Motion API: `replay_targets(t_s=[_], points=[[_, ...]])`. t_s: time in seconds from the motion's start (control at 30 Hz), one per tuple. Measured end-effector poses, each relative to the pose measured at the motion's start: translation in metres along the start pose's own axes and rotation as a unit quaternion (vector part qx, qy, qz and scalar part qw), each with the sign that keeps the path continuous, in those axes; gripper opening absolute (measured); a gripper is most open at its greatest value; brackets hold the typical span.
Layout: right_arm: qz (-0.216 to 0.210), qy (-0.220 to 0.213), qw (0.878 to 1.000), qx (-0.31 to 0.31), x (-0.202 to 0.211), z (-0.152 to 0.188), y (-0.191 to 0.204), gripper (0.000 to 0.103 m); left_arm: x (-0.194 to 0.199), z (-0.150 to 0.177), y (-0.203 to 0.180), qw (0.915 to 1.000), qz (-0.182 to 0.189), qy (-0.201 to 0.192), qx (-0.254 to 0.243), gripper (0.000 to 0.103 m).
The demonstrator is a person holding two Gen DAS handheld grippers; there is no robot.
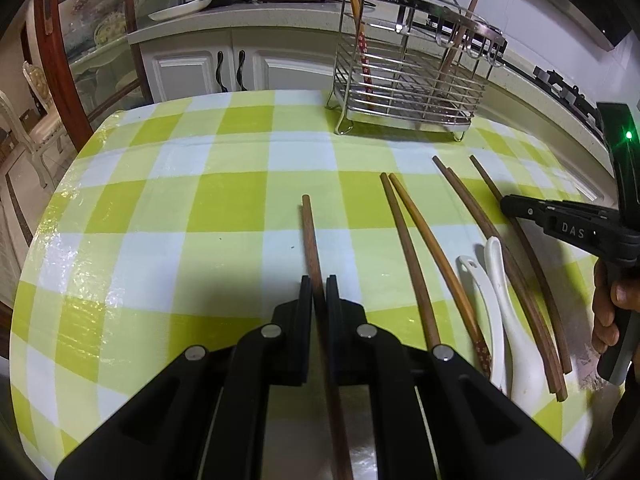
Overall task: Organize utensils
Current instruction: 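Lift both chopsticks upright and carry them toward the wire utensil rack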
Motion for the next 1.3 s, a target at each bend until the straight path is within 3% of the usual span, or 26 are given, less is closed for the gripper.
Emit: replay_targets(t_s=[0.3, 0.8, 1.3], points=[[-0.01, -0.044, 0.999, -0.011, 0.047, -0.007, -0.006, 0.01, 0.015, -0.01, -0.001, 0.9998, 0.001, -0.019, 0.004, 0.007], [-0.005, -0.119, 0.993, 0.007, 0.135, -0.021, 0.009, 0.009, 0.081, -0.045, -0.003, 0.9951, 0.005, -0.098, 0.01, 0.006], [0.002, -0.158, 0.987, 0.024, 0.182, -0.025, 0.021, 0.009, 0.139, -0.058, -0.002, 0.9875, -0.007, -0.156, 0.017, 0.006]])
Point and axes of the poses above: each gripper's, at about its wrist camera, not at the fingertips, and x roughly against the way its jaws point, y to its left, z to its underside, the point moved 9 cm from there along -x, roughly the way its jaws point, and after that the axes turned 6 degrees about -z, right-handed, at the moved point
